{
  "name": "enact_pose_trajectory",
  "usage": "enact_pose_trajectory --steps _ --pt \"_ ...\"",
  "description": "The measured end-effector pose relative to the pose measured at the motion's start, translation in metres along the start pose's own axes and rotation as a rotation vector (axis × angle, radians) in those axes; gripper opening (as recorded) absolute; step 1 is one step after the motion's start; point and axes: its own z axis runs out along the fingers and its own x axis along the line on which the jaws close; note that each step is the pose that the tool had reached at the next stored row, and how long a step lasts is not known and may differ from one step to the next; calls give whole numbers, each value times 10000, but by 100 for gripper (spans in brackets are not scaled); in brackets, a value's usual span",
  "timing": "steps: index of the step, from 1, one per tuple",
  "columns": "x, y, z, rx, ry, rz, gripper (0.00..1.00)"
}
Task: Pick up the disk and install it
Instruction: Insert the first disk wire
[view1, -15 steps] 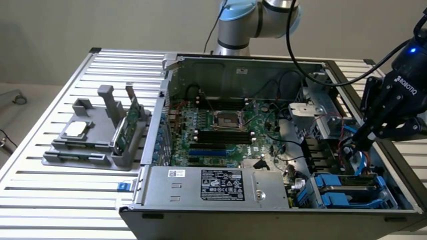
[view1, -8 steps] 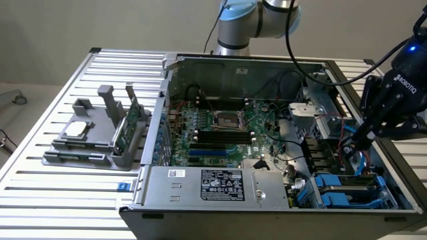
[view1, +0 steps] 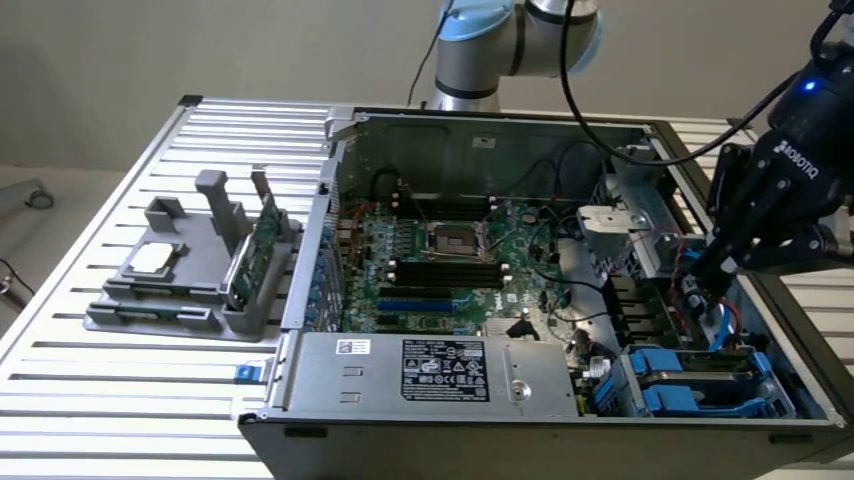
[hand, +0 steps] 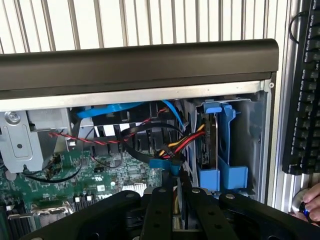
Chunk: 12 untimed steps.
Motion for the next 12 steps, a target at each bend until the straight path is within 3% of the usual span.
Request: enact_pose_trajectory --steps 4,8,12 --pt "-34 -82 5 0 -1 1 17" --pt "-97 -89 10 0 -2 0 17" --pt "-228 -77 23 2 28 -4 17"
